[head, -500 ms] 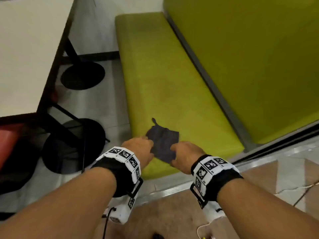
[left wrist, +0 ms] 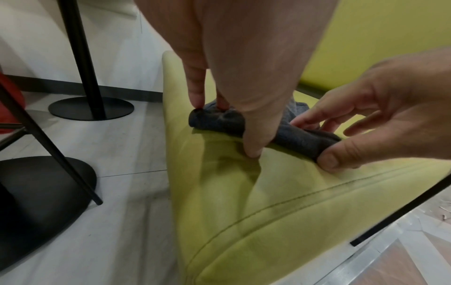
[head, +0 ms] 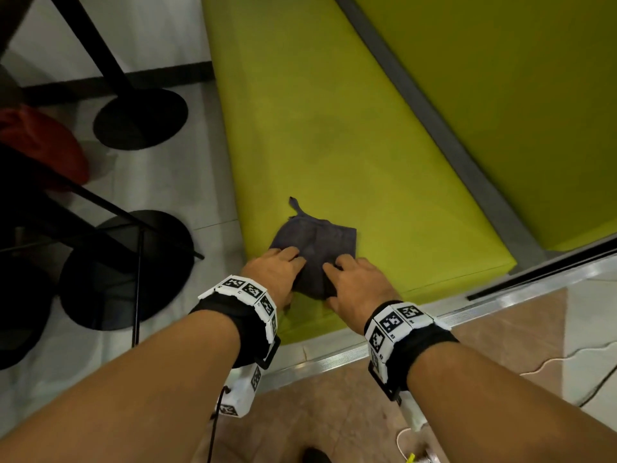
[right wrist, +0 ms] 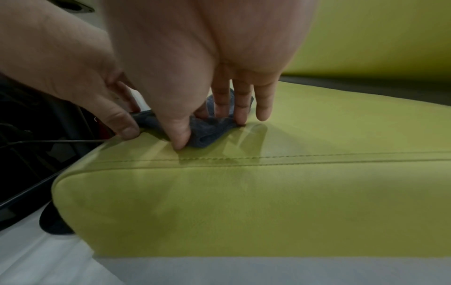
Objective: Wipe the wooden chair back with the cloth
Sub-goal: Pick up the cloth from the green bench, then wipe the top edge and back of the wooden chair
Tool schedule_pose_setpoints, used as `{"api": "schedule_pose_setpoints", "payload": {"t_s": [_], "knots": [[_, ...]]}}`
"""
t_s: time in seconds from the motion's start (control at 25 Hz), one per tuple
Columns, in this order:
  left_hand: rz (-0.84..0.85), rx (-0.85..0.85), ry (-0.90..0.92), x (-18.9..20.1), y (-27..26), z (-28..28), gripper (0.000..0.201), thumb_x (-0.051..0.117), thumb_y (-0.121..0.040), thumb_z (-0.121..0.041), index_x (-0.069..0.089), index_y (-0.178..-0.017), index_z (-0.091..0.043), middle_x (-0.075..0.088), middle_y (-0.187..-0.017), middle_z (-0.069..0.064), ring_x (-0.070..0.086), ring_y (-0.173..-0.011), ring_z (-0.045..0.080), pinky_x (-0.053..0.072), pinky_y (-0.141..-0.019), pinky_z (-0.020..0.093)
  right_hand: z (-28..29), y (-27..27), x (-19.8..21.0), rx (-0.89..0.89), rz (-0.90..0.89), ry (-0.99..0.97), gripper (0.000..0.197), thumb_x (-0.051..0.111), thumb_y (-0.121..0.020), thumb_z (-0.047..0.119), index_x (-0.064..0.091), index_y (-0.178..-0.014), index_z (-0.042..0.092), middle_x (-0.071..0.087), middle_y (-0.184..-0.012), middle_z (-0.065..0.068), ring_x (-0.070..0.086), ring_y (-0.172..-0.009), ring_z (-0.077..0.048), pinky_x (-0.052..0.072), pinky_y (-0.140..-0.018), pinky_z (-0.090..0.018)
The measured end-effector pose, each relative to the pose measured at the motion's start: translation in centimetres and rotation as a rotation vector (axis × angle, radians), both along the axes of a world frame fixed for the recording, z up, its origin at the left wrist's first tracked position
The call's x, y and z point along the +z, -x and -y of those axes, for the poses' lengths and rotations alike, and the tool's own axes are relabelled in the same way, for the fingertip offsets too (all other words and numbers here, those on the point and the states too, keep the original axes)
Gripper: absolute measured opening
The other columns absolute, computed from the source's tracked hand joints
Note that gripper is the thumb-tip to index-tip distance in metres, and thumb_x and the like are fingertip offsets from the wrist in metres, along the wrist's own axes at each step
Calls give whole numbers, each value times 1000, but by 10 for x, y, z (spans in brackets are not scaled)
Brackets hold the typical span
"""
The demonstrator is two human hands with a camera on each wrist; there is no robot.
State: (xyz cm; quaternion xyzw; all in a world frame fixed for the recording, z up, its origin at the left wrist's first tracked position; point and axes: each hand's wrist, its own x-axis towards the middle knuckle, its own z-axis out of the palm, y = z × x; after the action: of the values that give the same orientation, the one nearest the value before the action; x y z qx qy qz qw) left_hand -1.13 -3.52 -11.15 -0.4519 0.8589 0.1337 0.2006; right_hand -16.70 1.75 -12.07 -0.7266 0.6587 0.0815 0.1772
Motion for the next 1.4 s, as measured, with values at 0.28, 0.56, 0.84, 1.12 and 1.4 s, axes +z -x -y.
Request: {"api": "schedule_pose_setpoints", "payload": {"t_s": [0.28, 0.56, 0.84, 1.12, 1.4], "knots": [[-24, 67, 62, 17, 12, 10, 27, 41, -96, -14, 56, -119, -15, 61, -120, 9, 59, -108, 30, 51, -85, 40, 25, -4, 37, -39, -19, -62, 28, 41, -97, 16, 55, -121, 12, 56, -124, -11, 52, -114, -31, 43, -86, -39], [-109, 233, 34, 120, -3, -9, 24, 52, -89, -9, 49, -113, -11, 60, -111, 14, 60, -104, 36, 48, -81, 41, 16, -13, 144, -45, 229, -87, 12, 39, -89, 12, 45, -100, 12, 57, -94, -12, 55, -82, -30, 45, -66, -38], [-136, 294, 149, 276, -48, -50, 23, 56, -89, -15, 52, -111, -12, 62, -110, 14, 61, -102, 34, 47, -78, 40, -15, -55, 290, 69, 291, -6, 9, 40, -84, 15, 44, -76, 19, 56, -80, -5, 56, -76, -28, 41, -58, -32], [-104, 328, 414, 428, -106, -97, 20, 48, -94, -12, 56, -111, -9, 61, -112, 16, 60, -102, 35, 43, -73, 37, -33, -116, 428, 262, 254, 218, 15, 52, -85, 32, 43, -75, 25, 59, -86, -4, 56, -80, -28, 46, -66, -36], [-63, 385, 641, 513, -163, -131, 26, 46, -94, -10, 59, -116, -12, 62, -114, 13, 59, -107, 32, 41, -71, 34, -46, -180, 516, 315, 218, 387, 22, 49, -90, 25, 51, -68, 20, 56, -75, -3, 56, -78, -28, 39, -63, -31]]}}
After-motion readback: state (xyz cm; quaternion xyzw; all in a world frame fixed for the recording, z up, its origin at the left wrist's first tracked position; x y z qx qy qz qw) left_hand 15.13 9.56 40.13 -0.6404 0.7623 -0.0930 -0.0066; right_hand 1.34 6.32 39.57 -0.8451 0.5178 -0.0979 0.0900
